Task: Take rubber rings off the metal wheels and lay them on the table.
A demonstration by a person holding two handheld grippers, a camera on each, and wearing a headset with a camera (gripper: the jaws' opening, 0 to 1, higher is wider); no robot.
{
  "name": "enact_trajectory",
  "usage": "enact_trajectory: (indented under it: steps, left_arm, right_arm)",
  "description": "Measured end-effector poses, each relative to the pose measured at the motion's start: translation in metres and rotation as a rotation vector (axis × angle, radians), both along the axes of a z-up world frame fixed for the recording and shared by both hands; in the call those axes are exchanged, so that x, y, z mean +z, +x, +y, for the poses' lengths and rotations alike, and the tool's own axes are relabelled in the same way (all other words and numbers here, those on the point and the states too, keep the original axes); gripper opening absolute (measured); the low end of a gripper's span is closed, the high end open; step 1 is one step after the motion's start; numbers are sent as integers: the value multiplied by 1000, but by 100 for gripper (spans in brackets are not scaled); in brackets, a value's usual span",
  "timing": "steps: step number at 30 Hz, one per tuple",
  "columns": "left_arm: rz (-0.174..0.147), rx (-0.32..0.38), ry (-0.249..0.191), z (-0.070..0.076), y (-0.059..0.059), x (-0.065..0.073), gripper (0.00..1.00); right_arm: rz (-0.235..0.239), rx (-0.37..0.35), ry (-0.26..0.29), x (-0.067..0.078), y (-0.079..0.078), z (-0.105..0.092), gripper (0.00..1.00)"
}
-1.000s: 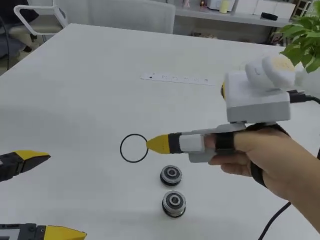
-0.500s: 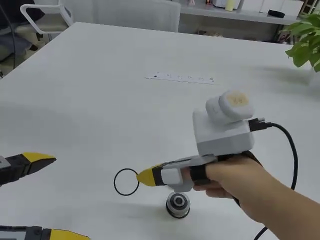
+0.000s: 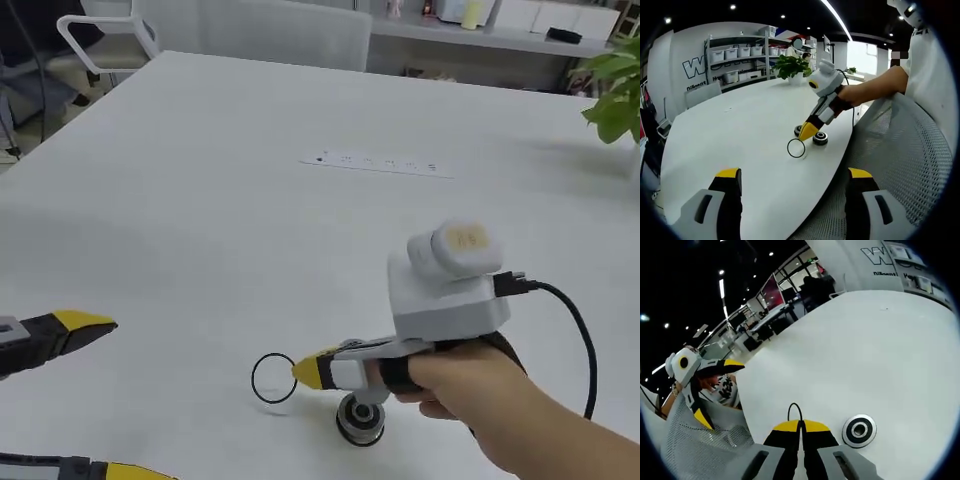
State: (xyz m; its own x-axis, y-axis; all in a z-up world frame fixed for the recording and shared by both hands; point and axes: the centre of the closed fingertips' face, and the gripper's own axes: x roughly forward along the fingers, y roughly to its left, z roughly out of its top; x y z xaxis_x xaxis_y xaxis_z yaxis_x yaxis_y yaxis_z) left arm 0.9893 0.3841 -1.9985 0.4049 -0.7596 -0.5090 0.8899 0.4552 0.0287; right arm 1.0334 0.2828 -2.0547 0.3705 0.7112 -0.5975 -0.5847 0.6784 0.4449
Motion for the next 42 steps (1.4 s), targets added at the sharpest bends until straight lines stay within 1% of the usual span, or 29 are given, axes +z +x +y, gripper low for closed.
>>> enact_trajectory:
  steps: [3,5,7,10,13,16,18,21,23,25,28,30,31,32,33,36,37,38,39,40,41,42]
  left_arm:
    - [-1,-2,3,0,0,0,83]
    - [1,-2,1,0,0,0,83]
    - [2,0,-2,0,0,0,83]
    - [4,0,-6,-1,0,0,83]
    - [4,1,-7,-1,0,0,83]
    - [6,3,-12,-1,0,0,83]
    - [6,4,-16,-1,0,1,83]
    - [7,2,-17,-1,0,1,83]
    - [8,-1,-15,-1,0,1,83]
    - [8,-10,-12,-2,-1,0,83]
    - [9,-28,-7,-4,-4,0,83]
    - [5,-47,22,-4,-5,-3,85]
    - [-23,-56,51,-2,-3,-3,87]
    - [-39,-65,54,-3,-3,-1,88]
    - [-42,-71,51,-4,-5,0,89]
    - [-27,-95,41,-8,-8,5,90]
    - [-29,-101,39,-9,-9,7,90]
    - [-40,-110,35,-10,-8,12,89]
    - [-44,-113,34,-11,-7,15,88]
    - [-48,-119,25,-13,-6,21,87]
    - [-52,-123,16,-14,-5,26,86]
    - [-71,-128,-1,-17,-3,34,86]
  right_arm:
    - [-8,-5,-29,-5,1,-3,0]
    - [-2,-2,-34,-8,0,-3,0]
    - [-8,6,-50,-11,-1,-2,0]
    - [-24,24,-78,-13,-1,-3,4]
    - [-53,40,-112,-12,-1,-4,7]
    - [-67,46,-120,-7,1,-6,8]
    - [-67,42,-106,-1,1,-7,9]
    - [-94,41,-78,15,1,-6,9]
    - [-108,42,-63,23,1,-6,10]
    - [-127,39,-35,34,1,-8,10]
    - [-134,32,-26,42,2,-12,11]
    - [-150,23,-18,50,2,-15,11]
    - [-159,19,-9,56,3,-17,12]
    - [-164,16,-2,60,4,-19,12]
    - [-171,11,10,64,4,-20,13]
    - [-201,6,36,78,5,-27,16]
    - [-214,10,38,81,5,-30,16]
    - [-235,16,40,84,4,-33,17]
    - [-249,21,39,86,4,-36,19]
    - [-268,27,33,87,3,-40,20]
    - [-276,25,31,88,2,-44,21]
    - [-281,24,31,88,1,-48,22]
